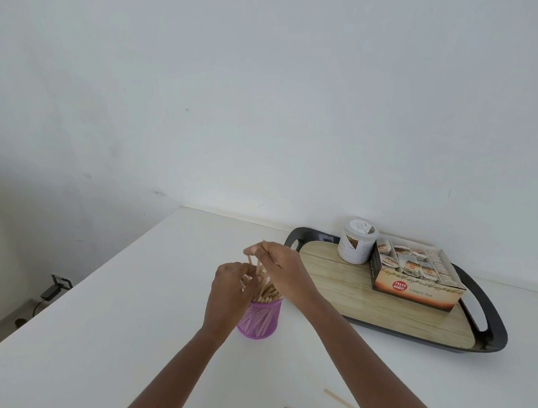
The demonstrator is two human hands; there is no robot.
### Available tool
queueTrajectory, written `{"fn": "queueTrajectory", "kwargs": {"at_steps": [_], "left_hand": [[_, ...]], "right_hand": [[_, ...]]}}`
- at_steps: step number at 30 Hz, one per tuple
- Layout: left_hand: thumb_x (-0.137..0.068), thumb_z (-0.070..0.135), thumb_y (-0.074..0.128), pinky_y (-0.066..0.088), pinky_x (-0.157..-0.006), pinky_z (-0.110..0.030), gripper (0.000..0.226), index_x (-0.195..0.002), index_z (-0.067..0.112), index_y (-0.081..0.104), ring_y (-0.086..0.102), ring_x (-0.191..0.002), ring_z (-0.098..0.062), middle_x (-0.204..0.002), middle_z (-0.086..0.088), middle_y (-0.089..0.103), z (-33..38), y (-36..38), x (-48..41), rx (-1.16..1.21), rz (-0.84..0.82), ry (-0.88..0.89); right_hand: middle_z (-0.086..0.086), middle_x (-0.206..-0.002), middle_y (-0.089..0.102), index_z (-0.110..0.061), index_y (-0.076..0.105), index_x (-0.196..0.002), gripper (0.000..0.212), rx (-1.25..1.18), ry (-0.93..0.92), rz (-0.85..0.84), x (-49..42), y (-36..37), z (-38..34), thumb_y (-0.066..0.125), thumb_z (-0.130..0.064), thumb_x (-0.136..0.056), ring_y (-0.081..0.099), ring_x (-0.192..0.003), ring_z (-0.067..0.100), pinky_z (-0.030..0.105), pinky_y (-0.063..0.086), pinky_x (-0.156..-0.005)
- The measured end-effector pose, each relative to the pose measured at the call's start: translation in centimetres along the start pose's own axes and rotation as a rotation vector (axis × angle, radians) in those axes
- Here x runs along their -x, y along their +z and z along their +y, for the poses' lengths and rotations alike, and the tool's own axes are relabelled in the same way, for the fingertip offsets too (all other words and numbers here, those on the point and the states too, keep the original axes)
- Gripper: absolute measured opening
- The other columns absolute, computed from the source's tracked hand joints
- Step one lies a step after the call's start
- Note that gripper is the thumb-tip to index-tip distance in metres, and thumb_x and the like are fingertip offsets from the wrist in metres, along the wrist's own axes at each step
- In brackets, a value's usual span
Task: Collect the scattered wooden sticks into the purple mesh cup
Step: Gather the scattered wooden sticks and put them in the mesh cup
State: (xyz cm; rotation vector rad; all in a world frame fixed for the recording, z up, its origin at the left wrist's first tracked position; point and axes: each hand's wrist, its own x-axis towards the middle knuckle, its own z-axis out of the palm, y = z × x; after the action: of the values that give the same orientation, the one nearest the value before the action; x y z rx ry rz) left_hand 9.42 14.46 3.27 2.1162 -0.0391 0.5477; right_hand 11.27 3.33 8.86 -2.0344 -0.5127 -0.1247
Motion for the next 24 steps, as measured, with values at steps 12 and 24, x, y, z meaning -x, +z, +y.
{"fn": "queueTrajectory", "kwargs": {"at_steps": [12,24], "left_hand": [[-0.091,0.011,0.054,0.024,-0.076,-0.013,0.016,-0.099,0.010,0.068,0.048,-0.109,-0.021,-0.105,-0.007,0.069,0.2,-0.6,-0.6,0.002,0.007,0.050],[-0.098,0.022,0.039,0.034,-0.091,-0.024,0.034,-0.131,0.017,0.044,0.041,-0.114,-0.008,-0.130,-0.005,0.047,-0.3,0.7,1.4,0.119,0.136,0.017]], "right_hand": [[0.009,-0.118,0.066,-0.008,0.063,-0.112,0.033,-0.049,0.137,0.015,0.1,-1.3,1.8,0.037,-0.023,-0.098,0.058,-0.113,0.017,0.020,0.037,-0.089],[0.003,-0.133,0.054,-0.014,0.049,-0.129,0.042,-0.083,0.149,-0.041,0.8,-1.6,3.0,0.036,-0.036,-0.096,0.049,-0.112,0.007,0.013,0.036,-0.092]]}}
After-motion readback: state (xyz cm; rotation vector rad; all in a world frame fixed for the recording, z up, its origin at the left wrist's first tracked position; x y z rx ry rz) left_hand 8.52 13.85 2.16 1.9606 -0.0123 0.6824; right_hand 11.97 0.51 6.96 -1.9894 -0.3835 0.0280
